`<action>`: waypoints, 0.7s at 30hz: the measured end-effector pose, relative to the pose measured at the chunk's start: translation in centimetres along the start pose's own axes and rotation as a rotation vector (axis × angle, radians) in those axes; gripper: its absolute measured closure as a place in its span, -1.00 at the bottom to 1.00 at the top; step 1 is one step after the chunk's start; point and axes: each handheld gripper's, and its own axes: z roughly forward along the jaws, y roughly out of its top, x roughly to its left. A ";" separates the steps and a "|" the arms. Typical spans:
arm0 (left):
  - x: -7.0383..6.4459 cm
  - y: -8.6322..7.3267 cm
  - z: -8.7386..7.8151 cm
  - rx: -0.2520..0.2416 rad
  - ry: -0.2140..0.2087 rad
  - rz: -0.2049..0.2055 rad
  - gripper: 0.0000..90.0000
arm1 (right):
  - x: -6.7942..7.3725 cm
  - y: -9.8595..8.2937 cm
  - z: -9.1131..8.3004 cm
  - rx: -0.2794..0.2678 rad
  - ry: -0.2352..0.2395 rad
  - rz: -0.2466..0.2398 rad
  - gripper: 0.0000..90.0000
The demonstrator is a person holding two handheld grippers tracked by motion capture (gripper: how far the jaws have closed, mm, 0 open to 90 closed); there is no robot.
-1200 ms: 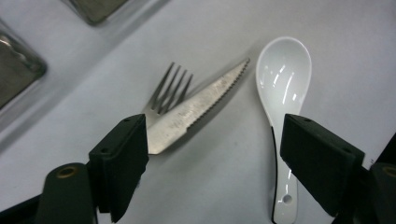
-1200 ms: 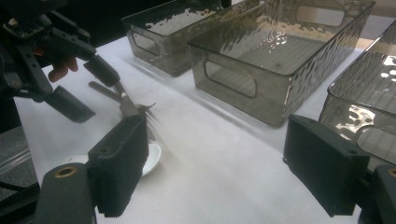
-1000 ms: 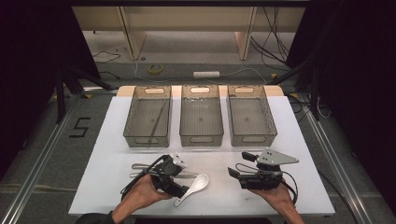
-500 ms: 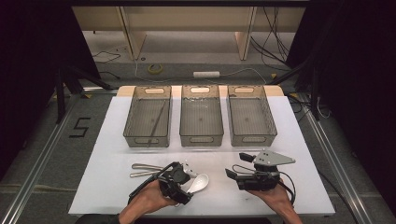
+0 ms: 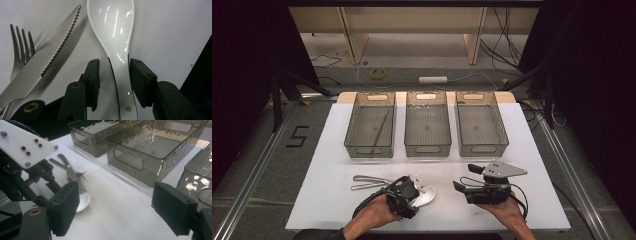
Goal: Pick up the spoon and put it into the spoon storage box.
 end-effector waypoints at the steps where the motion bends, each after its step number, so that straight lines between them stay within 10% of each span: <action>1: 0.0 0.0 0.0 -0.001 0.003 0.003 0.37 | 0.0 0.0 0.0 0.000 0.000 0.000 -0.49; 21: 0.3 -0.2 0.0 -0.027 -0.022 0.015 0.64 | -0.1 0.0 0.0 -0.001 -0.001 0.002 -0.48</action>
